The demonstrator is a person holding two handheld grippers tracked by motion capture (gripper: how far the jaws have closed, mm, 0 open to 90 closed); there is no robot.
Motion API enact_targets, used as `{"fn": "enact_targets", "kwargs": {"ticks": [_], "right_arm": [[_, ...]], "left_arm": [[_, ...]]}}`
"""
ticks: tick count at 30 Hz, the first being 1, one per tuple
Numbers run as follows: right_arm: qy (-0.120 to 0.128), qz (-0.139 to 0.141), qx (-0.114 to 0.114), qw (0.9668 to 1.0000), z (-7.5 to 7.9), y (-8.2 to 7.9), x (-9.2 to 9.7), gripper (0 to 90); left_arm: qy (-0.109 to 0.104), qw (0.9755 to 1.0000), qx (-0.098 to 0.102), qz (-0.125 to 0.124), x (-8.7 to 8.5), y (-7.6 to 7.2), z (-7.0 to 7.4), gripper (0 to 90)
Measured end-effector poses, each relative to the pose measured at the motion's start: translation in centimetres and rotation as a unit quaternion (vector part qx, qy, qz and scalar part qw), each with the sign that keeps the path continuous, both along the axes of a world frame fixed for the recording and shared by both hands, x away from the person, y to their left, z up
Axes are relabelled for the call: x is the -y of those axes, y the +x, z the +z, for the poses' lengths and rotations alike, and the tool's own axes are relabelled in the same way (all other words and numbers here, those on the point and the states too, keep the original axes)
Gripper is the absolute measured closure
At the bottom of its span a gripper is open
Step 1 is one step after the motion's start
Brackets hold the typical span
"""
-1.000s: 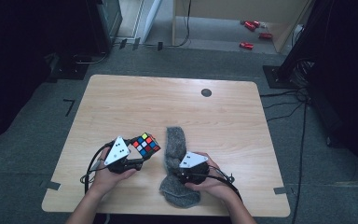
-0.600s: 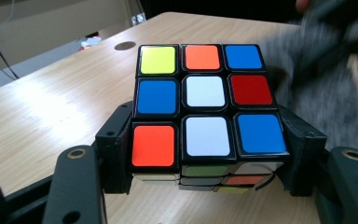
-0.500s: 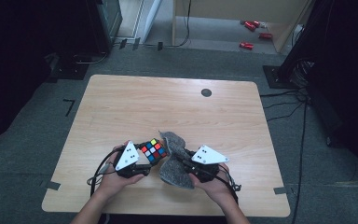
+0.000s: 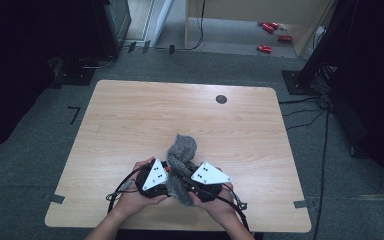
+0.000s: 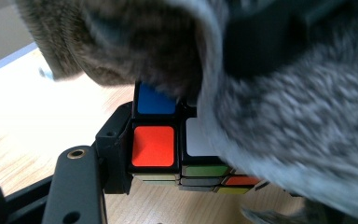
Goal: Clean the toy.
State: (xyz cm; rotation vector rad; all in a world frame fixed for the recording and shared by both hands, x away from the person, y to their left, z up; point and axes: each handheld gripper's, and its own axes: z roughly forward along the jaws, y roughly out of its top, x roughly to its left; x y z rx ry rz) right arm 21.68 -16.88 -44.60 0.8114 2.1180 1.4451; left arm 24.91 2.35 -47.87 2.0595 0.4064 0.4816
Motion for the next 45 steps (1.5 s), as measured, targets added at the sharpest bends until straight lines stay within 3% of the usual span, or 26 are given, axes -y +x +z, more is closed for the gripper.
{"fn": "enact_targets", "kwargs": {"ticks": [4, 10, 15, 17, 20, 22, 24, 30, 35, 38, 41, 45], "right_arm": [[-0.023, -0.008, 0.012, 0.9996, -0.3, 0.0, -0.5, 74.5], [0.001, -0.054, 0.004, 0.9985, 0.3, 0.6, 0.9, 74.4], [-0.025, -0.022, 0.027, 0.9991, 0.2, -0.6, -0.6, 74.2], [-0.035, -0.024, 0.035, 0.9985, 0.2, -0.6, -0.9, 74.1], [-0.015, -0.045, 0.023, 0.9986, 0.2, 0.1, 0.0, 74.2], [0.004, -0.061, 0.002, 0.9981, 0.2, 0.6, 0.9, 74.4], [0.017, -0.059, -0.006, 0.9981, 0.1, 0.8, 1.4, 74.4], [-0.007, -0.039, 0.023, 0.9989, -0.1, -0.1, -0.1, 73.4], [0.044, -0.060, -0.017, 0.9971, -0.2, 1.1, 1.8, 73.2], [0.051, -0.073, -0.027, 0.9957, -0.3, 1.4, 2.4, 73.1], [0.059, -0.080, -0.037, 0.9943, -0.6, 1.7, 2.7, 73.1], [0.074, -0.086, -0.073, 0.9908, -1.7, 2.3, 3.2, 73.2]], "left_arm": [[0.021, 0.9996, 0.017, 0.004, 0.4, -0.4, 0.2, 35.4], [0.006, 0.9999, 0.011, 0.012, -0.4, 0.1, 0.7, 35.4], [0.009, 0.9998, 0.014, 0.003, 0.1, -0.3, 0.7, 35.4], [0.014, 0.9997, 0.018, 0.003, 0.2, -0.4, 0.7, 35.4], [0.008, 0.9998, 0.014, 0.007, -0.2, 0.0, 0.6, 35.4], [0.002, 0.9998, 0.009, 0.014, -0.6, 0.3, 0.6, 35.4], [-0.001, 0.9998, 0.009, 0.016, -0.7, 0.4, 0.6, 35.4], [0.004, 0.9999, 0.012, 0.003, 0.0, -0.1, 0.4, 35.4], [-0.008, 0.9999, 0.009, 0.011, -0.9, 0.3, 0.6, 35.4], [-0.026, 0.9996, 0.008, 0.007, -1.1, 0.3, 0.8, 35.4], [-0.049, 0.9984, 0.023, -0.013, -1.2, -0.2, 1.2, 35.4], [-0.079, 0.9964, 0.024, -0.022, -1.7, -0.2, 1.6, 35.3]]}}
